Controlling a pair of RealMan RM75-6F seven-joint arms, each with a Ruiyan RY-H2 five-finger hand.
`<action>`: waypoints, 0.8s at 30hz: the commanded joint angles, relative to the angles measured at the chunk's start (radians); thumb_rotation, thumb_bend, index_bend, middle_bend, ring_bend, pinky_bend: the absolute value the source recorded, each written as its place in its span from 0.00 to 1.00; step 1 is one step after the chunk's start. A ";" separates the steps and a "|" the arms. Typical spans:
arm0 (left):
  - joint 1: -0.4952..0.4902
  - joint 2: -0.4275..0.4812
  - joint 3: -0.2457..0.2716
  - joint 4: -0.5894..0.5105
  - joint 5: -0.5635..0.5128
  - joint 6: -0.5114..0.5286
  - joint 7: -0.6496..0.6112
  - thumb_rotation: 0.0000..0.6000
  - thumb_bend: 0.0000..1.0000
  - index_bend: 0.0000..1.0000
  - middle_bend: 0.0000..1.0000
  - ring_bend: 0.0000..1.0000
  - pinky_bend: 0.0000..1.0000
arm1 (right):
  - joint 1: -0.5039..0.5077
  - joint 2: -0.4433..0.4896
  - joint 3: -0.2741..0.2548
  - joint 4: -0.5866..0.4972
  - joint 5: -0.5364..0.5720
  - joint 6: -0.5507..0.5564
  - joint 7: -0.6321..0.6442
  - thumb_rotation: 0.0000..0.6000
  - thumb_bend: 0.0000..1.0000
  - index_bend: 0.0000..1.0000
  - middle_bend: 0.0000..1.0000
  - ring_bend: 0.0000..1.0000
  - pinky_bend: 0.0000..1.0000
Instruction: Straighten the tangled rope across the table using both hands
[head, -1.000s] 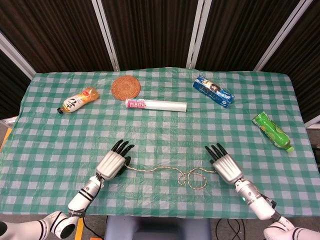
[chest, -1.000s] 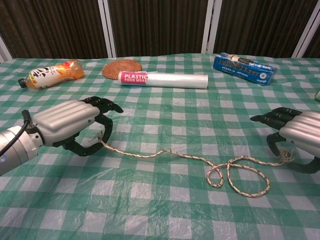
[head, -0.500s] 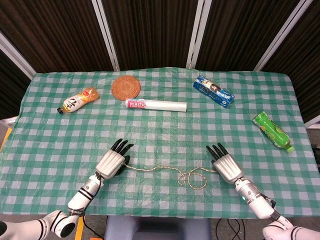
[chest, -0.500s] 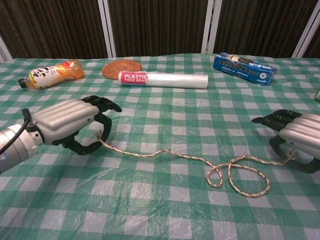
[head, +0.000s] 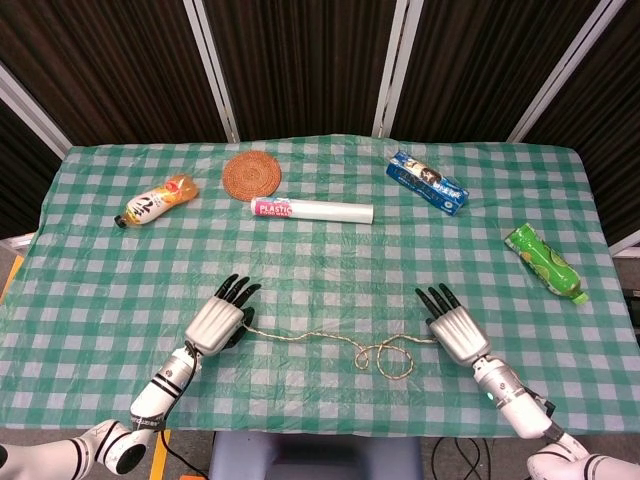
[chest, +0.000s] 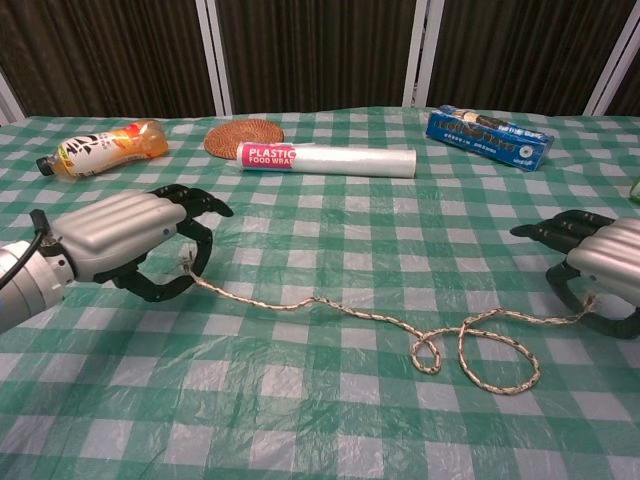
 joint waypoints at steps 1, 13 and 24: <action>0.002 0.007 0.000 0.003 0.000 0.003 -0.001 1.00 0.48 0.63 0.10 0.00 0.05 | -0.008 0.018 0.004 -0.013 0.002 0.020 0.014 1.00 0.61 0.79 0.06 0.00 0.00; 0.033 0.067 0.003 0.059 -0.019 0.015 -0.053 1.00 0.50 0.63 0.10 0.00 0.05 | -0.059 0.104 0.042 -0.006 0.072 0.086 0.084 1.00 0.61 0.80 0.08 0.00 0.00; 0.056 0.112 0.003 0.084 -0.029 0.027 -0.074 1.00 0.51 0.63 0.10 0.00 0.05 | -0.093 0.130 0.060 0.047 0.125 0.095 0.157 1.00 0.61 0.80 0.08 0.00 0.00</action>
